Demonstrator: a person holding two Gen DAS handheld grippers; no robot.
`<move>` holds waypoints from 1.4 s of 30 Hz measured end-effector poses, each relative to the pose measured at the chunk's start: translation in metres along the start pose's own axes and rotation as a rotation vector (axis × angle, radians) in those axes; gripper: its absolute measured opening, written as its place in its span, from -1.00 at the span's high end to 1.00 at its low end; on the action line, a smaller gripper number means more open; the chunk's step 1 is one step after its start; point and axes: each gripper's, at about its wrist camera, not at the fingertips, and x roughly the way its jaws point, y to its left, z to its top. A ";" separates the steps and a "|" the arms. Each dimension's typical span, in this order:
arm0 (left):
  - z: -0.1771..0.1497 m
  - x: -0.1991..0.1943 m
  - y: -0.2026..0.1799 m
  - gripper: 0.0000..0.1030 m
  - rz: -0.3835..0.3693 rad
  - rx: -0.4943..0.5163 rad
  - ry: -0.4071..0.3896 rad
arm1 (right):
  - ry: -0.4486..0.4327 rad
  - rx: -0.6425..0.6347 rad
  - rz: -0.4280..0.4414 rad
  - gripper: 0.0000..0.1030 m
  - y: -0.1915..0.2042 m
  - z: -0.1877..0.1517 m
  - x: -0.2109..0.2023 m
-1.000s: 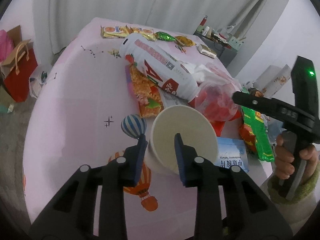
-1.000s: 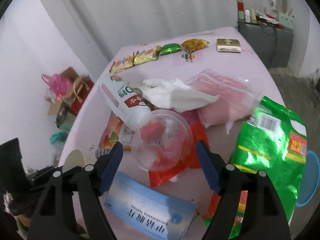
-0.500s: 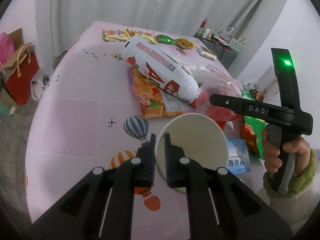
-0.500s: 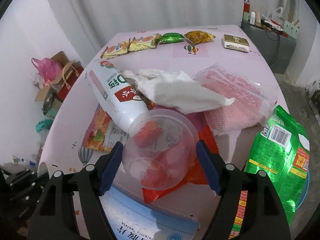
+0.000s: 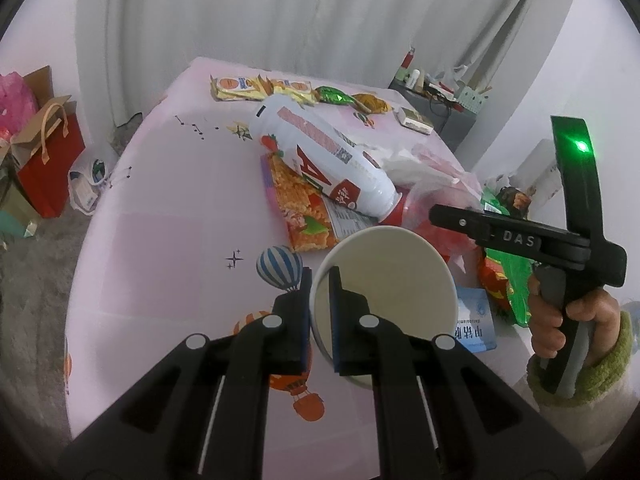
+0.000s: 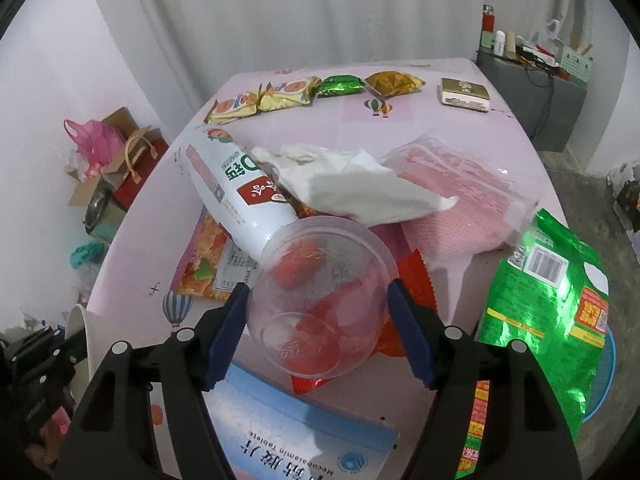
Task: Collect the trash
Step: 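Grasp the white paper cup rim with the left gripper while the right grasps the clear plastic cup, then carry both cups in the grippers over the blue wastebasket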
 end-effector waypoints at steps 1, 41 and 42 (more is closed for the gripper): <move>0.000 -0.001 0.000 0.88 0.002 0.000 -0.001 | -0.004 0.007 0.006 -0.33 -0.002 -0.001 -0.003; 0.045 -0.011 -0.127 0.88 -0.163 0.315 -0.058 | -0.363 0.316 0.016 -0.31 -0.101 -0.066 -0.169; 0.046 -0.009 -0.136 0.88 -0.175 0.328 -0.055 | -0.372 0.329 0.007 -0.31 -0.107 -0.069 -0.173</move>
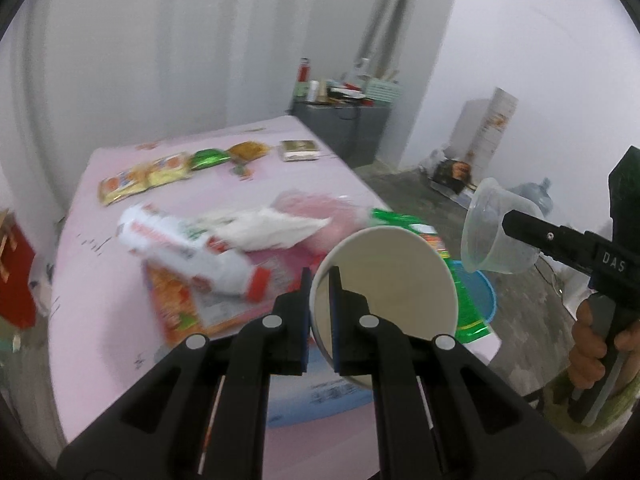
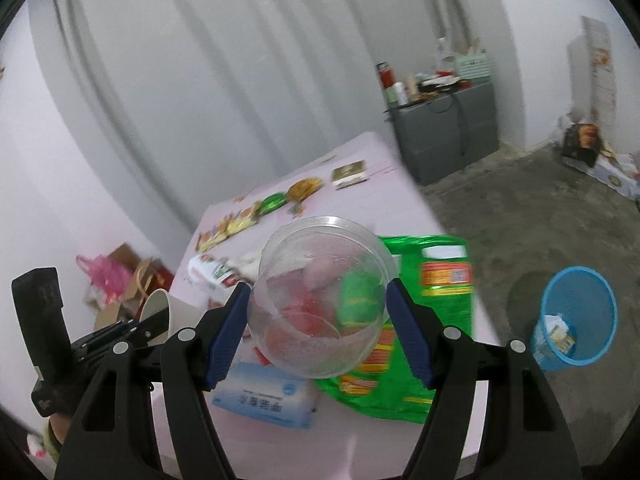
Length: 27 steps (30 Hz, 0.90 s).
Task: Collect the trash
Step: 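Carry both cups in the grippers over the blue wastebasket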
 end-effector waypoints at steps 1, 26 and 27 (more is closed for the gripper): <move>0.005 0.004 -0.010 0.88 -0.018 0.018 0.000 | -0.013 0.019 -0.010 -0.31 -0.010 0.001 -0.006; 0.080 0.179 -0.278 0.88 -0.371 0.314 0.309 | -0.172 0.502 -0.380 -0.31 -0.270 -0.028 -0.097; 0.079 0.192 -0.290 0.88 -0.380 0.330 0.339 | -0.162 0.529 -0.395 -0.31 -0.283 -0.030 -0.094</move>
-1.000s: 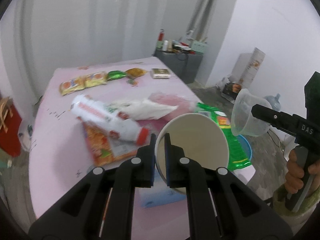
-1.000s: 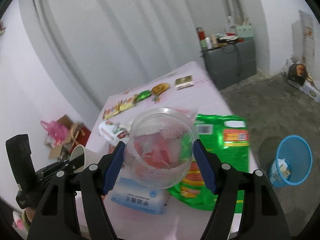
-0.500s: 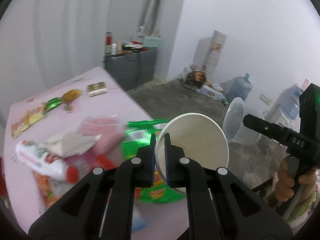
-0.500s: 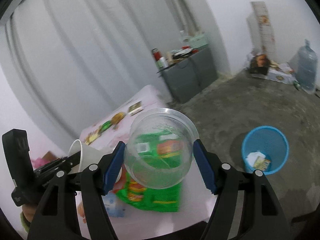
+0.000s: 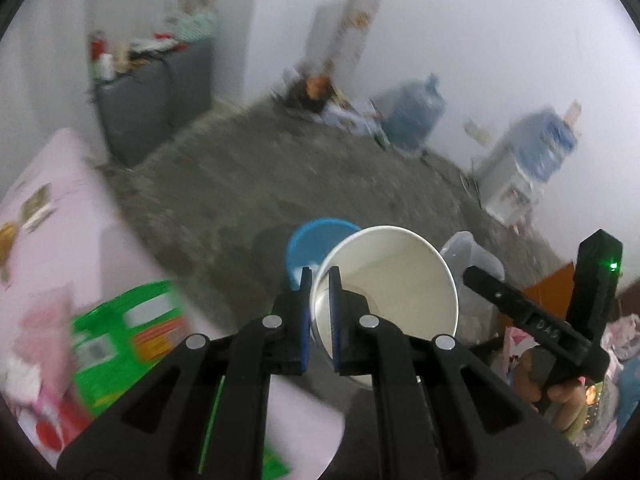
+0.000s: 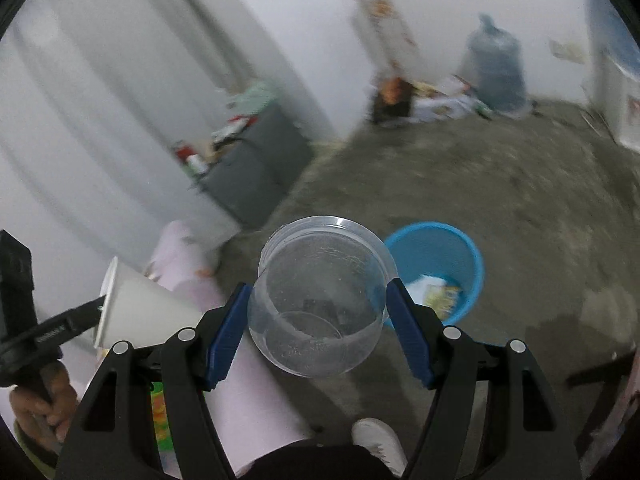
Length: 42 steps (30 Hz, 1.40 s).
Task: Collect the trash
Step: 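Carry both cups in the grippers over the blue wastebasket, then open both grippers to drop the cups into the basket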
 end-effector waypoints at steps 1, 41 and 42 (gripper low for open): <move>0.009 0.020 -0.006 0.88 -0.011 0.007 0.038 | 0.011 0.025 -0.020 -0.31 -0.014 0.003 0.010; -0.010 -0.015 -0.028 -0.72 -0.178 -0.013 -0.116 | -0.068 -0.029 -0.134 -0.87 -0.021 -0.001 0.035; -0.019 -0.025 -0.024 -0.74 -0.159 -0.010 -0.127 | -0.075 -0.044 -0.133 -0.87 -0.014 -0.003 0.029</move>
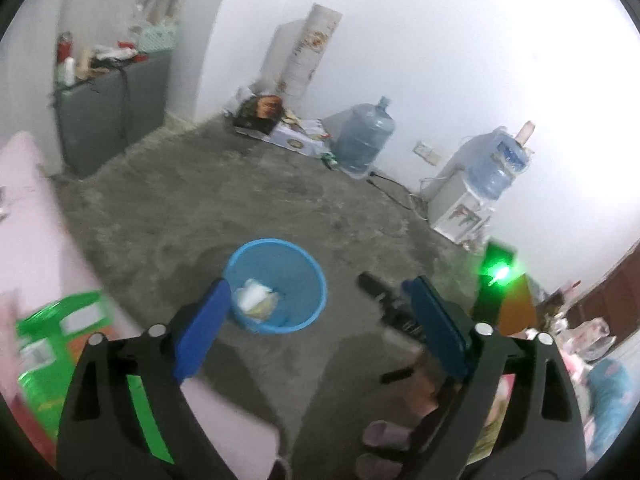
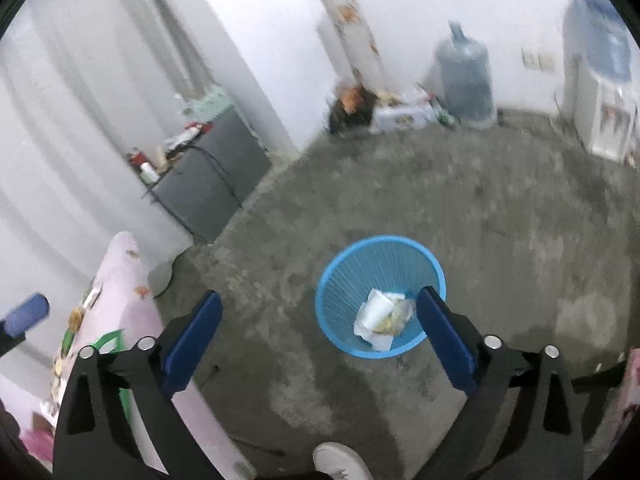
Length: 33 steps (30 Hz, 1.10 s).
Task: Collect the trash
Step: 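Move both grippers back over the table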
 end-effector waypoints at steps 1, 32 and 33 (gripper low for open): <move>-0.010 -0.016 0.004 -0.74 0.030 -0.002 -0.016 | -0.011 -0.025 -0.002 -0.87 0.011 -0.002 -0.010; -0.276 -0.280 0.146 -0.83 0.398 -0.332 -0.377 | 0.118 -0.759 0.532 -0.82 0.258 -0.166 -0.144; -0.272 -0.274 0.145 -0.83 0.394 -0.292 -0.353 | 0.134 -0.742 0.542 -0.74 0.257 -0.164 -0.142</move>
